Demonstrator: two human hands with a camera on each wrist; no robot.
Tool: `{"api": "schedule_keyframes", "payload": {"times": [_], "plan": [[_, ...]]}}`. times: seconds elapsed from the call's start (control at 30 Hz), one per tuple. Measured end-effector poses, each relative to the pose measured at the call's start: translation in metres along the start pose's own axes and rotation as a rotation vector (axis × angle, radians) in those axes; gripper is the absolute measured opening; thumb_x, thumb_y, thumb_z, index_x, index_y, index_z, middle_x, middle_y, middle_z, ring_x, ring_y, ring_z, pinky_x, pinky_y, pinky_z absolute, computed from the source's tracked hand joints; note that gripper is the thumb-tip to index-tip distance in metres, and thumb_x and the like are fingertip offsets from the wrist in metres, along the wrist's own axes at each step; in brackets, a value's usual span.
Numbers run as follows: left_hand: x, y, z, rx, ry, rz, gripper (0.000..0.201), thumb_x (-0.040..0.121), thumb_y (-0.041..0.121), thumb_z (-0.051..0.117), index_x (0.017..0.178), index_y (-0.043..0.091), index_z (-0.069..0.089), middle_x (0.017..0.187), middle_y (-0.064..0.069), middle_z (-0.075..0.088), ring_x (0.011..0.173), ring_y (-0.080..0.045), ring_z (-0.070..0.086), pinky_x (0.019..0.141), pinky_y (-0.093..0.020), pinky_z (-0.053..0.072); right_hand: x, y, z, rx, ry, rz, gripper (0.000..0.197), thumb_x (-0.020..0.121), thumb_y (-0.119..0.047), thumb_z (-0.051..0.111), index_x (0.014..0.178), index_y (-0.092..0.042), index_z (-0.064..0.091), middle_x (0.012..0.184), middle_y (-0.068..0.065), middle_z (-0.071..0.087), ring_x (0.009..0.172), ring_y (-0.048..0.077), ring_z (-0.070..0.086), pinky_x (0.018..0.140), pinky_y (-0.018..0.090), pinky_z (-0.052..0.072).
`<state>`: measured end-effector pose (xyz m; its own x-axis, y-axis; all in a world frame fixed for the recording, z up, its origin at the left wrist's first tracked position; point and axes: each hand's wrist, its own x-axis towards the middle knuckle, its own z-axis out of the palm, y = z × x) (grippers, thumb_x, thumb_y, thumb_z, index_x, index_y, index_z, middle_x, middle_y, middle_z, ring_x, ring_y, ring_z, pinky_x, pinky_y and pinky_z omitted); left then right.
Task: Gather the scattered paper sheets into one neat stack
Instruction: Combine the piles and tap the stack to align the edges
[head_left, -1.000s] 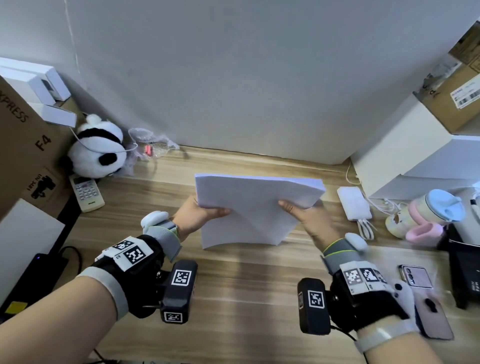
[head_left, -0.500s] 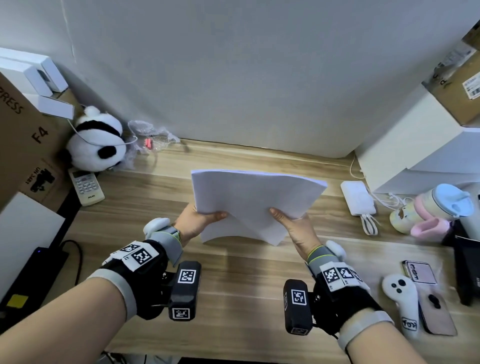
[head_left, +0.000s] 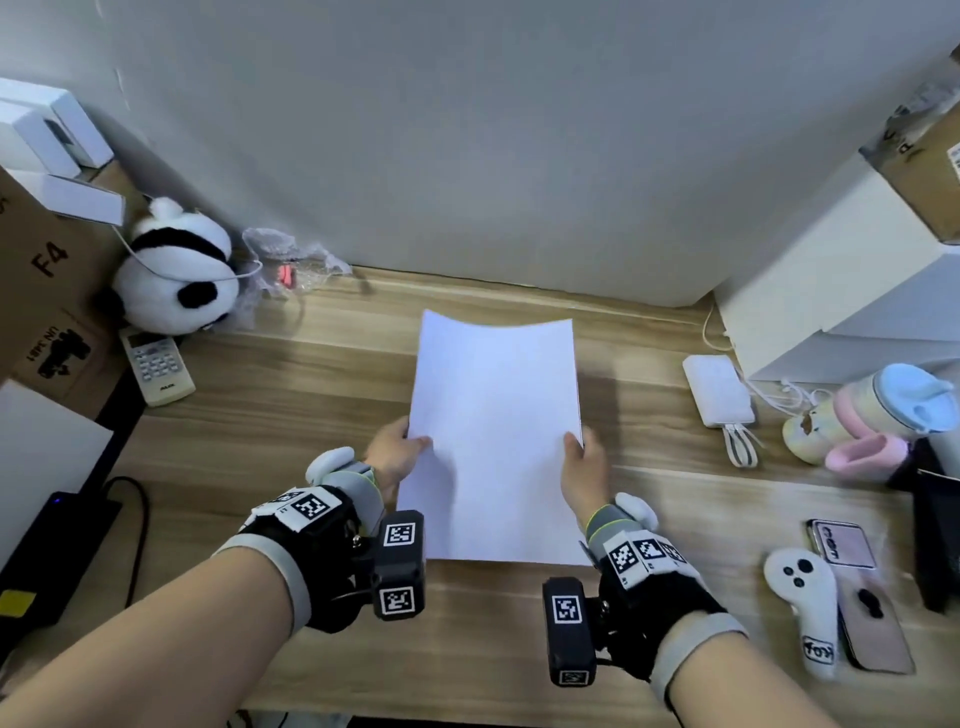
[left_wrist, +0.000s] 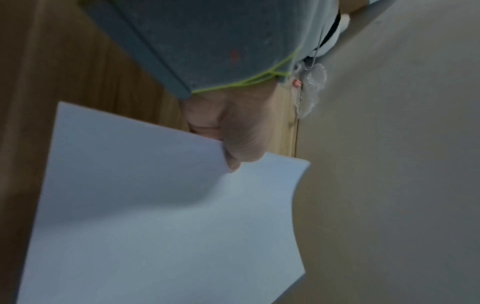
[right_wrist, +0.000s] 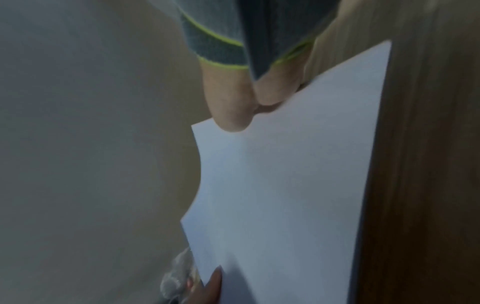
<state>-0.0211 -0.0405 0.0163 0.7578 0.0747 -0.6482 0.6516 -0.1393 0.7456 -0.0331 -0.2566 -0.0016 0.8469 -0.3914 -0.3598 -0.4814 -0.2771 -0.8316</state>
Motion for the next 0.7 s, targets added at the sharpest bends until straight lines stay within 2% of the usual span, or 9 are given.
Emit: {"api": "schedule_keyframes", "payload": {"times": [0.07, 0.13, 0.2, 0.27, 0.33, 0.4, 0.53, 0.63, 0.7], "plan": [[0.005, -0.005, 0.007, 0.044, -0.011, -0.056, 0.036, 0.092, -0.001, 0.045, 0.127, 0.003, 0.055, 0.112, -0.013, 0.063, 0.095, -0.026, 0.059, 0.086, -0.036, 0.048, 0.008, 0.013, 0.000, -0.069, -0.023, 0.063, 0.036, 0.099, -0.015, 0.033, 0.126, 0.005, 0.048, 0.114, 0.009, 0.057, 0.103, 0.018, 0.050, 0.089, 0.027, 0.035], [0.008, -0.008, 0.010, 0.083, -0.008, -0.099, 0.040, 0.092, -0.001, 0.044, 0.131, 0.003, 0.052, 0.121, -0.014, 0.062, 0.102, -0.030, 0.060, 0.091, -0.036, 0.048, 0.010, 0.020, 0.000, -0.094, -0.064, 0.130, 0.040, 0.100, -0.016, 0.032, 0.133, 0.001, 0.044, 0.130, 0.015, 0.055, 0.116, 0.025, 0.052, 0.098, 0.032, 0.037], [0.010, -0.011, 0.011, 0.104, -0.015, -0.139, 0.044, 0.093, -0.001, 0.043, 0.137, 0.004, 0.047, 0.132, -0.017, 0.059, 0.116, -0.036, 0.058, 0.102, -0.044, 0.046, 0.010, 0.025, 0.000, -0.138, -0.108, 0.195, 0.042, 0.100, -0.019, 0.032, 0.138, -0.004, 0.041, 0.139, 0.013, 0.051, 0.126, 0.030, 0.048, 0.105, 0.035, 0.036], [0.014, -0.012, 0.013, 0.112, -0.011, -0.168, 0.047, 0.092, -0.004, 0.043, 0.139, 0.004, 0.044, 0.136, -0.018, 0.055, 0.120, -0.036, 0.056, 0.104, -0.044, 0.044, 0.018, 0.034, -0.002, -0.181, -0.138, 0.222, 0.037, 0.098, -0.019, 0.036, 0.129, -0.002, 0.048, 0.121, 0.015, 0.058, 0.110, 0.027, 0.055, 0.094, 0.033, 0.041], [0.017, -0.015, 0.011, 0.132, -0.009, -0.180, 0.049, 0.091, -0.006, 0.044, 0.140, 0.003, 0.042, 0.137, -0.018, 0.054, 0.113, -0.031, 0.057, 0.096, -0.039, 0.048, 0.020, 0.037, -0.005, -0.206, -0.157, 0.218, 0.023, 0.095, -0.015, 0.043, 0.103, 0.003, 0.055, 0.090, 0.013, 0.054, 0.082, 0.021, 0.048, 0.074, 0.028, 0.038], [0.019, -0.018, 0.008, 0.158, -0.019, -0.203, 0.048, 0.090, -0.003, 0.049, 0.137, 0.001, 0.043, 0.133, -0.018, 0.056, 0.101, -0.025, 0.054, 0.084, -0.037, 0.050, 0.024, 0.037, -0.008, -0.208, -0.155, 0.232, 0.011, 0.092, -0.009, 0.050, 0.095, 0.000, 0.056, 0.082, 0.009, 0.054, 0.079, 0.020, 0.048, 0.067, 0.025, 0.037], [0.029, -0.005, 0.000, 0.221, 0.050, -0.215, 0.046, 0.087, 0.007, 0.055, 0.132, 0.002, 0.047, 0.121, -0.020, 0.061, 0.096, -0.027, 0.056, 0.082, -0.036, 0.047, 0.033, 0.025, -0.018, -0.194, -0.078, 0.225, 0.026, 0.090, -0.007, 0.051, 0.114, 0.001, 0.058, 0.106, 0.011, 0.062, 0.091, 0.019, 0.052, 0.078, 0.025, 0.038], [0.043, 0.016, -0.003, 0.295, 0.097, -0.157, 0.044, 0.090, 0.013, 0.053, 0.133, 0.002, 0.048, 0.132, -0.019, 0.057, 0.117, -0.032, 0.056, 0.082, -0.030, 0.040, 0.042, 0.006, -0.018, -0.087, -0.083, 0.241, 0.037, 0.092, -0.012, 0.048, 0.128, -0.004, 0.049, 0.127, 0.010, 0.057, 0.111, 0.024, 0.054, 0.088, 0.028, 0.038], [0.057, 0.029, -0.001, 0.251, 0.066, -0.103, 0.042, 0.094, 0.017, 0.049, 0.132, 0.000, 0.049, 0.133, -0.019, 0.055, 0.119, -0.031, 0.054, 0.075, -0.025, 0.039, 0.051, -0.008, -0.012, 0.031, -0.113, 0.245, 0.043, 0.094, -0.009, 0.046, 0.136, -0.001, 0.041, 0.130, 0.008, 0.053, 0.125, 0.026, 0.048, 0.095, 0.029, 0.037]]}}
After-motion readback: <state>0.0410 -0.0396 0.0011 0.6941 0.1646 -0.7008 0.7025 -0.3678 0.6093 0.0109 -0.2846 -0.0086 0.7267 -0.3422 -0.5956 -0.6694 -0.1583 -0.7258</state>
